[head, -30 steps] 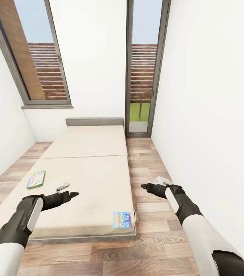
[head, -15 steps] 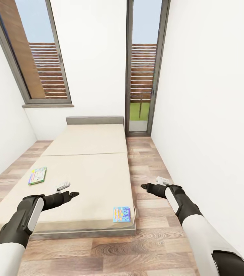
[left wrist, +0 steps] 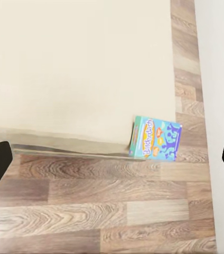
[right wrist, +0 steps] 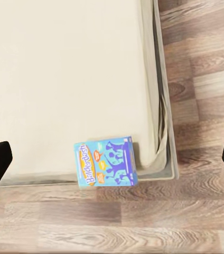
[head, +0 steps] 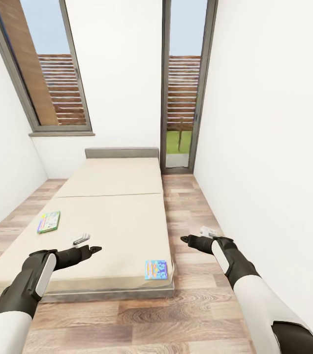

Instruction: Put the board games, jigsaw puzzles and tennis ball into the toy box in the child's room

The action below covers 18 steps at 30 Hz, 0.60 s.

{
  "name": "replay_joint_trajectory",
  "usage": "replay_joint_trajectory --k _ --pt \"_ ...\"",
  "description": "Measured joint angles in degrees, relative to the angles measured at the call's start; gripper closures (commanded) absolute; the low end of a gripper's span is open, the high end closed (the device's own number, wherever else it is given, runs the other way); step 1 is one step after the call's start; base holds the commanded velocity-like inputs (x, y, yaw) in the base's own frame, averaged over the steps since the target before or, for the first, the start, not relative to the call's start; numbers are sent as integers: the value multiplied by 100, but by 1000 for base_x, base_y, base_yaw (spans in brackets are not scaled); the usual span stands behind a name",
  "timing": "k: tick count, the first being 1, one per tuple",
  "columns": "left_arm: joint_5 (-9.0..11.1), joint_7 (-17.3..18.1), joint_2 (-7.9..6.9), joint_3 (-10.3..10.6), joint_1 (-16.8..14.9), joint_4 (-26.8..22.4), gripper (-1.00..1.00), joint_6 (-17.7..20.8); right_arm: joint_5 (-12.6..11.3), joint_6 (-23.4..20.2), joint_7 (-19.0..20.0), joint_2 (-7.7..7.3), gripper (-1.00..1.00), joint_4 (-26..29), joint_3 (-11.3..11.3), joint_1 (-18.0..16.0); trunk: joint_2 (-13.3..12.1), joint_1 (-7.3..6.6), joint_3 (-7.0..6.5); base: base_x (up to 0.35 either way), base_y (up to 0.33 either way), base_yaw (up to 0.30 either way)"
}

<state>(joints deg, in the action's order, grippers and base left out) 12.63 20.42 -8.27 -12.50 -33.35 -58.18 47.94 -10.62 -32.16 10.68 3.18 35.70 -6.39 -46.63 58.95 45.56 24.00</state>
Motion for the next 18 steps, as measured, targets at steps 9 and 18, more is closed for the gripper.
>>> replay_joint_trajectory --k 9,18 --pt "9 -1 12 -2 0 3 -100 2 0 -3 0 0 -100 0 0 0 362 196 162 -78 0 0" --pt "30 -9 67 -10 0 50 -100 14 -2 -13 0 0 -100 1 4 0 723 393 324 -5 0 0"
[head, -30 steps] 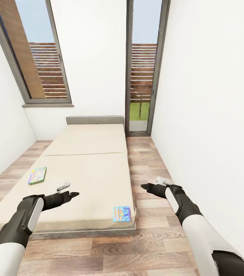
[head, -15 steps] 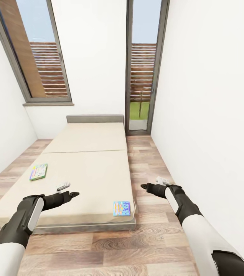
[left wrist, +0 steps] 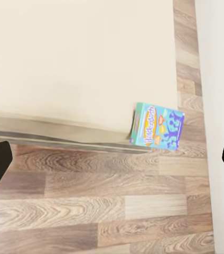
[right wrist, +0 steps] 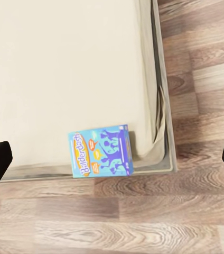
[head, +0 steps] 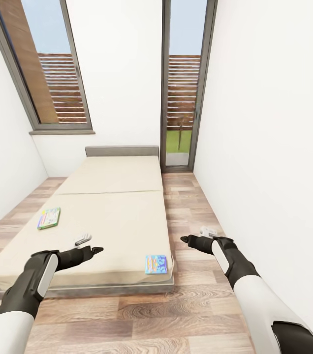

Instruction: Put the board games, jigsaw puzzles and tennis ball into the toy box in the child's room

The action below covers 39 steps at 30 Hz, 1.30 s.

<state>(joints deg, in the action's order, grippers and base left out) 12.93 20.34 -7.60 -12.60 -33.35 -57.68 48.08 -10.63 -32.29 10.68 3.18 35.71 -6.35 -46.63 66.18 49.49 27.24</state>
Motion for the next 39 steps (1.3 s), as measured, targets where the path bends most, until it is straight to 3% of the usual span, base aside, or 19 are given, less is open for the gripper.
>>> replay_joint_trajectory --k 4,14,20,25,31,39 --pt "11 11 25 -2 0 87 -100 7 1 -8 0 -5 -100 4 -2 0 160 88 72 0 0 0" --pt "45 37 103 -26 0 896 -100 -70 1 18 51 -2 -100 26 -5 0 562 308 252 0 0 0" --pt "106 135 80 -61 0 1374 -100 -283 8 49 485 -1 -100 104 -7 0 803 440 359 0 0 0" --pt "185 516 51 -197 0 1889 -100 -380 17 62 903 -8 -100 154 -17 0 1003 549 449 0 0 0" --pt "196 1005 -3 -254 0 2126 -100 -403 19 65 1030 -7 -100 165 -19 0 1244 681 557 0 0 0" --pt "203 1211 -51 -272 0 2540 -100 -556 21 72 1118 -7 -100 167 -22 0 1565 857 701 0 0 0"
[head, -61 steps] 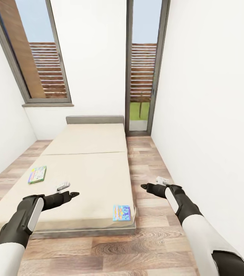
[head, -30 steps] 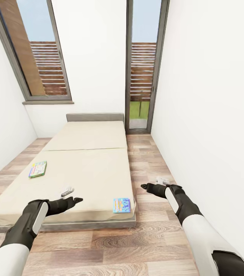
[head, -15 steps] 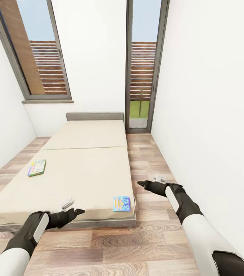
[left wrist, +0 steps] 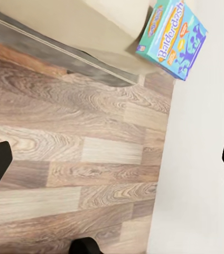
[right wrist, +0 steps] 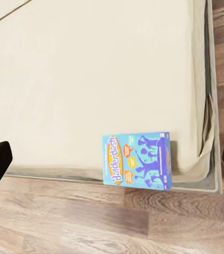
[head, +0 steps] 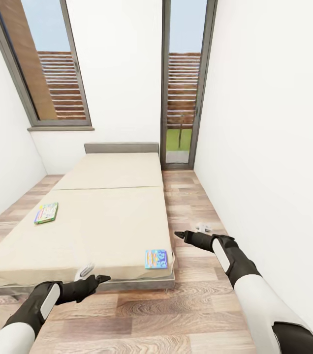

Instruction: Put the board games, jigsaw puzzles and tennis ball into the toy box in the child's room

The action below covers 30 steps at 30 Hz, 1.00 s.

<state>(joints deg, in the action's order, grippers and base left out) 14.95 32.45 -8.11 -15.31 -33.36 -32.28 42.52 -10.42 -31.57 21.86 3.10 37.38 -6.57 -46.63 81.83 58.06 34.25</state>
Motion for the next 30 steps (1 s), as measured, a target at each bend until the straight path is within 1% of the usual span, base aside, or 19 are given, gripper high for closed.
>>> replay_joint_trajectory --k 7,11,16,21,24,30 --pt "6 32 -7 -26 0 161 -100 -115 4 5 352 -1 -100 217 -5 17 281 154 126 0 0 0" --pt "9 36 1 -29 0 180 -100 -132 4 5 467 -1 -100 423 -7 146 441 242 198 0 0 0" --pt "14 37 23 -30 0 186 -100 -137 -9 5 500 -1 -100 599 -13 221 642 352 287 0 0 0" --pt "19 44 12 -47 0 187 -100 -136 -138 5 511 -4 -100 643 -17 238 843 461 377 0 0 0" --pt "21 46 9 -114 0 188 -100 -132 -203 2 516 -2 -100 655 -11 244 963 527 431 0 0 0" --pt "20 52 10 -236 0 187 -100 -96 -227 -10 510 1 -100 691 -3 245 1204 659 539 0 0 0"
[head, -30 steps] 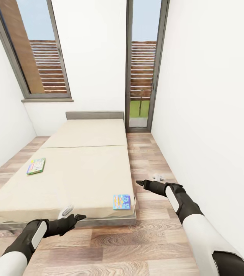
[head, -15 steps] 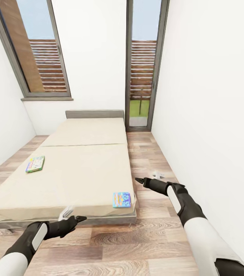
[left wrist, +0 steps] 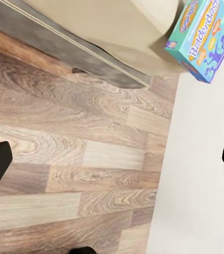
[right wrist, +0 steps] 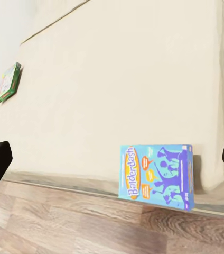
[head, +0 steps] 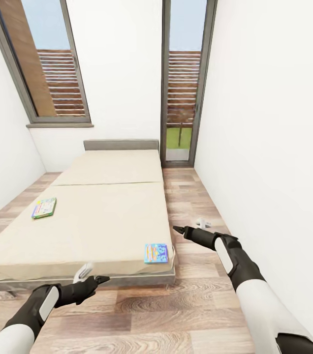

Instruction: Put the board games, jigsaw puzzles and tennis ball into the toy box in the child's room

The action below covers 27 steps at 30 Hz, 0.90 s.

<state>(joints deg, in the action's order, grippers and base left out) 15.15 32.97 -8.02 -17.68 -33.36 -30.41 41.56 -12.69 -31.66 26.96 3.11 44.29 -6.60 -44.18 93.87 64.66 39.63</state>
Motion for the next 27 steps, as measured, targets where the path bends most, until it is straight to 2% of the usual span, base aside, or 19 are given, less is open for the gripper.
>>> replay_joint_trajectory --k 5,13,19,22,26,27 --pt "8 55 -7 -58 -5 0 -100 30 -4 -30 -15 -1 -100 262 -1 34 201 110 90 0 0 0" --pt "3 724 -18 -268 -12 -1 -100 78 -9 -63 -18 5 -100 375 5 146 522 286 234 0 0 0" --pt "1 887 -42 -376 -12 -1 -100 130 7 -1 -48 48 -100 501 94 160 762 417 341 0 0 0" --pt "1 914 -54 -407 -13 -1 -100 144 -30 -51 -30 90 -100 618 66 190 883 483 395 0 0 0" --pt "1 937 -59 -481 -16 -2 -100 172 -349 -256 -7 115 -100 667 5 217 1043 571 467 0 0 0" --pt "2 945 -59 -520 -16 -2 -100 181 -540 -387 0 117 -100 687 0 221 1083 593 485 0 0 0"
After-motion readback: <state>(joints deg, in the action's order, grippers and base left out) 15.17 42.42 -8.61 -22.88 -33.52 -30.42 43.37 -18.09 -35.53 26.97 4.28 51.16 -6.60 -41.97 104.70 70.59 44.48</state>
